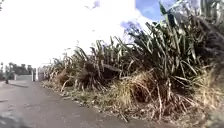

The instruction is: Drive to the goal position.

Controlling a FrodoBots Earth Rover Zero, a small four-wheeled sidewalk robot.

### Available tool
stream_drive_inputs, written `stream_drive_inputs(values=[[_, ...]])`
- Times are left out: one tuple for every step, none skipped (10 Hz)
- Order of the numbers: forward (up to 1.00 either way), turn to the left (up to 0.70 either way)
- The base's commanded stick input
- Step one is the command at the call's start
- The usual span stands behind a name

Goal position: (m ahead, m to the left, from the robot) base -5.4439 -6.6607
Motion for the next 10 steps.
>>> stream_drive_inputs(values=[[0.0, -0.7], [0.0, -0.7], [0.0, -0.7], [0.0, -0.7], [0.0, -0.7], [0.0, -0.7], [0.0, -0.7], [0.0, -0.7], [0.0, -0.7], [0.0, -0.7]])
